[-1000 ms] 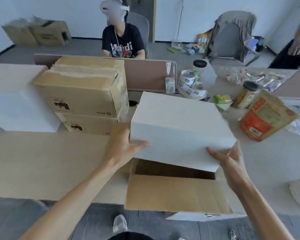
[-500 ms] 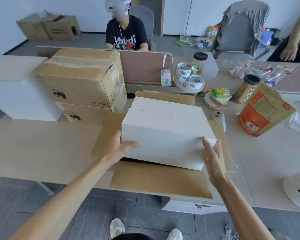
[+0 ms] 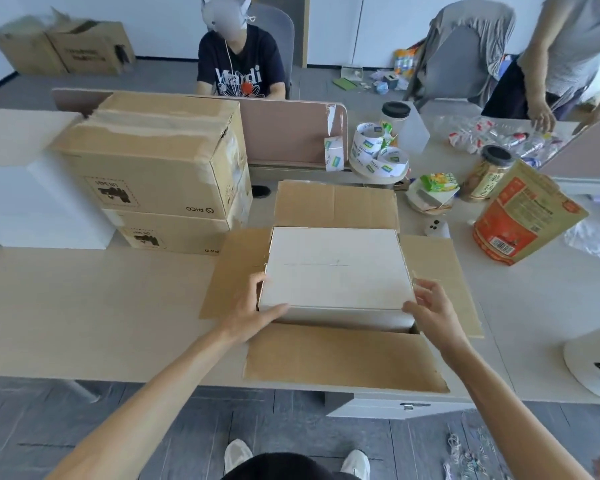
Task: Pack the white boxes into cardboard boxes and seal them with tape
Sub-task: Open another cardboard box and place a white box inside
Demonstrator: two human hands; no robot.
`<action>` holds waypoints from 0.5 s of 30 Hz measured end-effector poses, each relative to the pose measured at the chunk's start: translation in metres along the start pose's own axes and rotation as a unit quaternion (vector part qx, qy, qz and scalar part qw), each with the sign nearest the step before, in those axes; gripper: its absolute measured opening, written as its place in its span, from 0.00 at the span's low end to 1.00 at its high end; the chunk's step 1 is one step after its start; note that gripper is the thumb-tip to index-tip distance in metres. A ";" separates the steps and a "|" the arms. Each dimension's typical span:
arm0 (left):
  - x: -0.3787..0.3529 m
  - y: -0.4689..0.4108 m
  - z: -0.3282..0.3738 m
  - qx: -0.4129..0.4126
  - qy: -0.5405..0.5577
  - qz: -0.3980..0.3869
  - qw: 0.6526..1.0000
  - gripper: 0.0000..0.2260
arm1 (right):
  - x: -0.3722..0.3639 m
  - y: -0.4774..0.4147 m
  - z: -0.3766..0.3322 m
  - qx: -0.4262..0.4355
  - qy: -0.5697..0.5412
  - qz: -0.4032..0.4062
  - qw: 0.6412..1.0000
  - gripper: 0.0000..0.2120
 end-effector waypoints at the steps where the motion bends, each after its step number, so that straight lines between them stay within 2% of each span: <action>1: 0.001 -0.001 0.000 -0.015 0.004 0.002 1.000 0.37 | 0.000 0.000 0.002 0.000 0.029 -0.017 0.999 0.23; 4: 0.005 -0.005 -0.001 -0.062 -0.019 0.031 0.997 0.28 | 0.001 -0.001 0.008 0.014 0.086 -0.045 0.995 0.19; 6: 0.010 -0.011 -0.013 -0.069 -0.068 0.059 0.994 0.27 | 0.009 -0.006 0.009 0.028 0.103 -0.026 0.994 0.16; 9: 0.029 -0.017 -0.037 -0.009 -0.092 0.127 0.988 0.23 | 0.028 -0.012 0.003 0.054 0.104 0.034 0.992 0.14; 11: 0.044 -0.021 -0.047 0.028 -0.126 0.157 0.979 0.24 | 0.044 -0.016 0.003 0.057 0.129 0.080 0.987 0.13; 13: 0.055 -0.024 -0.053 0.056 -0.141 0.158 0.976 0.26 | 0.058 -0.022 0.009 0.050 0.168 0.112 0.978 0.19; 15: 0.064 -0.026 -0.056 0.084 -0.109 0.157 0.978 0.28 | 0.064 -0.028 0.016 0.022 0.187 0.110 0.976 0.30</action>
Point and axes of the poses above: each hand's wrist, its own y-axis away from the middle knuckle, its own x-axis out of the back of the hand, z = x × y, the point moved 9 cm from there along -y, towards the middle knuckle, and after that the axes turned 12 degrees about z, right-handed, at the moved point
